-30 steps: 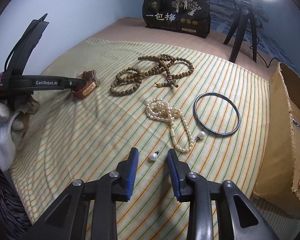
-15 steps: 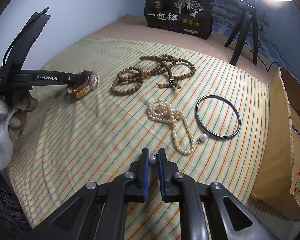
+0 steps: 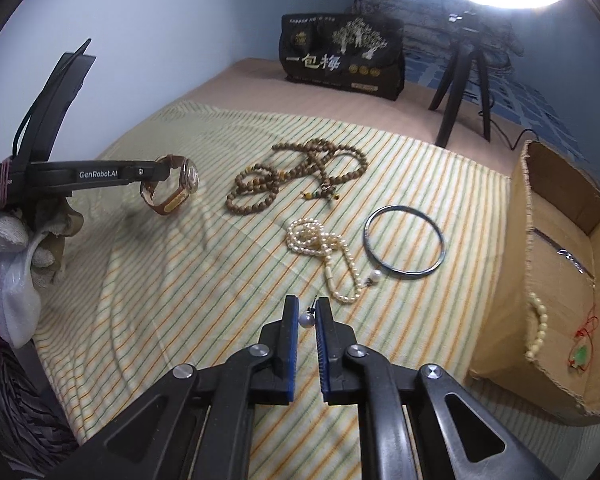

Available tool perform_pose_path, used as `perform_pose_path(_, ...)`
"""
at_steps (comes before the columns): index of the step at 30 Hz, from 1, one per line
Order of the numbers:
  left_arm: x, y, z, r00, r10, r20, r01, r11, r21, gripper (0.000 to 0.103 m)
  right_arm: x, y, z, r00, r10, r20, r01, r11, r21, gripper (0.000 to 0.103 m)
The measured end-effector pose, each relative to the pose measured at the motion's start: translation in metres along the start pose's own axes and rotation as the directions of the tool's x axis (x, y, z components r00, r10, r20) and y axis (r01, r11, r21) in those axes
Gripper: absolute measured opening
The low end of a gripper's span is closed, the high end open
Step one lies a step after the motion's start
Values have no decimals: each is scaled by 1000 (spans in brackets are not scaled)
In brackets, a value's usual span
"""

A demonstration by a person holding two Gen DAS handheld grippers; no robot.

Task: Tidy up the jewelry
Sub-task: 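Carry the watch into the box and open the left tool while the right tool releases the pearl bead there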

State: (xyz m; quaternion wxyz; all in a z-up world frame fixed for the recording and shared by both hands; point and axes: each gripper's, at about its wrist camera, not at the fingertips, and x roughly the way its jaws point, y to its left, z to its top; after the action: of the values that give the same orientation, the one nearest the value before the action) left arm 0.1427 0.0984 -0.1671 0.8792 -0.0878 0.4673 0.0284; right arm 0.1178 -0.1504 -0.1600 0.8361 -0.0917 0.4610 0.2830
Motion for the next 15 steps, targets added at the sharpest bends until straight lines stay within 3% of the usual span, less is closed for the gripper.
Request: perform_pose_path(15,-43,-61,11,991,-103,85,96,992,78,8,-56,-41,3,994,-52,98,46,997,66,6)
